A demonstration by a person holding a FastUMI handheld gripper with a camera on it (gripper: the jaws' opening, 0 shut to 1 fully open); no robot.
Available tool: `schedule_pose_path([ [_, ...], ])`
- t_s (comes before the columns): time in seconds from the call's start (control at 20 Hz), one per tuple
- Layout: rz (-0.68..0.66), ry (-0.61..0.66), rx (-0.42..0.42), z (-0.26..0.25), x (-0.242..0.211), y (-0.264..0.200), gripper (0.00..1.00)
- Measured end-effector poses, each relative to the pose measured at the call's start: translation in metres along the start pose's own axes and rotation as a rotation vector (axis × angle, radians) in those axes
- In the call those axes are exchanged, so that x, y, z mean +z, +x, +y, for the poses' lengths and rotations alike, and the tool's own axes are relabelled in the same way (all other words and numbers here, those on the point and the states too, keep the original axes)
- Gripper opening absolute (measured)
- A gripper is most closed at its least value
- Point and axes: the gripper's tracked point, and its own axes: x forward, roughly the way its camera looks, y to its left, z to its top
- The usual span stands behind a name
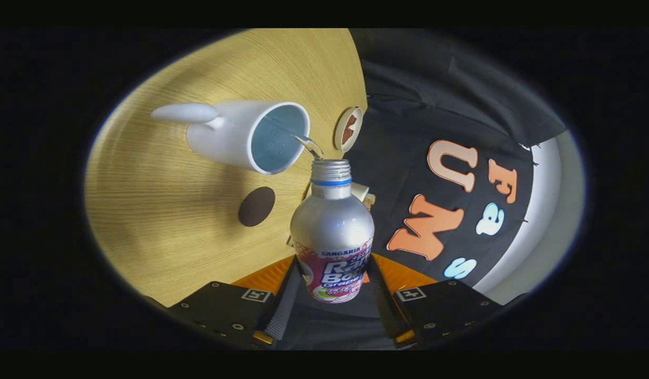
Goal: Take the bottle from table, then pour the juice into the cup, finally place the bottle on the coaster
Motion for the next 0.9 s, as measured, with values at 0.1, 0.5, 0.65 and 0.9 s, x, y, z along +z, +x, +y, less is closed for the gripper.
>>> schedule_pose_path([
  [0.1, 0.000, -0.002, -0.004, -0.0024, -0.0020, 0.0025, 0.70],
  [0.5, -0.002, -0.029, -0.007, -0.0063, -0.0011, 0.0054, 0.70],
  [0.65, -0.001, -0.044, -0.005, -0.0061, -0.0023, 0.0063, 0.71],
  [0.9, -0.004, -0.074, -0.012, -0.0086, -0.0005, 0.0079, 0.71],
])
